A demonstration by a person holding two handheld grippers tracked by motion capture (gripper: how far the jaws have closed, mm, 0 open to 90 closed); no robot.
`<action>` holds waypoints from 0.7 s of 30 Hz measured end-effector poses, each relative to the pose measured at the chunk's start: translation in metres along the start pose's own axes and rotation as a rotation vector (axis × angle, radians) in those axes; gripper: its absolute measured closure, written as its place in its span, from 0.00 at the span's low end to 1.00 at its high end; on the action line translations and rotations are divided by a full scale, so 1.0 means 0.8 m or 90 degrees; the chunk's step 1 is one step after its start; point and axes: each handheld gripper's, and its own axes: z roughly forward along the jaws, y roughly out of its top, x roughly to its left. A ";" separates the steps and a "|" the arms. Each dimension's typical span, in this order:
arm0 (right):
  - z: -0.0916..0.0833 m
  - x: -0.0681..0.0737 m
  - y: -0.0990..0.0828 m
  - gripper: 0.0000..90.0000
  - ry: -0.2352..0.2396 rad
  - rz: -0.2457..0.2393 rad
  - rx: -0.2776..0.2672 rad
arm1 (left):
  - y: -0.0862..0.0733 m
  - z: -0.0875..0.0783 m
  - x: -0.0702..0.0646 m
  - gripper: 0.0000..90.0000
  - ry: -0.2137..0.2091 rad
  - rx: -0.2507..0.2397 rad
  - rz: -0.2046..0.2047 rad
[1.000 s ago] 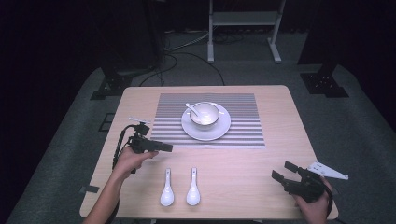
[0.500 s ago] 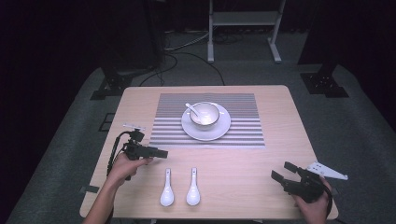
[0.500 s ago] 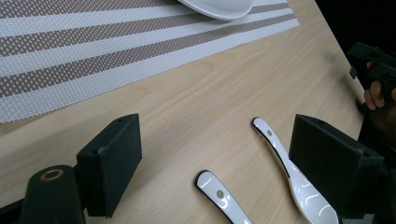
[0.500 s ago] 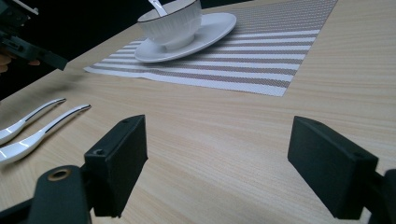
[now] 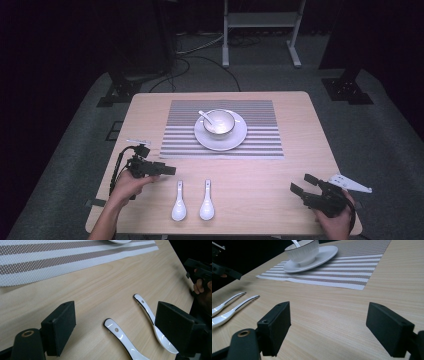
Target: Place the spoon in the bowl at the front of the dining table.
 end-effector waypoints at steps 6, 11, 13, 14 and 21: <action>0.000 -0.001 -0.001 0.21 -0.002 0.001 0.001 | -0.010 -0.006 0.002 0.18 0.000 -0.004 -0.005; 0.001 0.000 -0.001 0.21 -0.001 0.002 0.002 | -0.020 -0.011 0.005 0.18 0.003 -0.005 -0.007; 0.001 0.000 -0.002 0.21 -0.001 0.002 0.004 | -0.025 -0.013 0.007 0.18 0.002 -0.009 -0.010; 0.001 0.000 -0.002 0.21 -0.001 0.002 0.004 | -0.026 -0.014 0.009 0.18 0.003 -0.010 -0.011; 0.002 0.001 -0.001 0.21 -0.003 -0.001 0.005 | -0.035 -0.020 0.011 0.18 0.001 -0.019 -0.014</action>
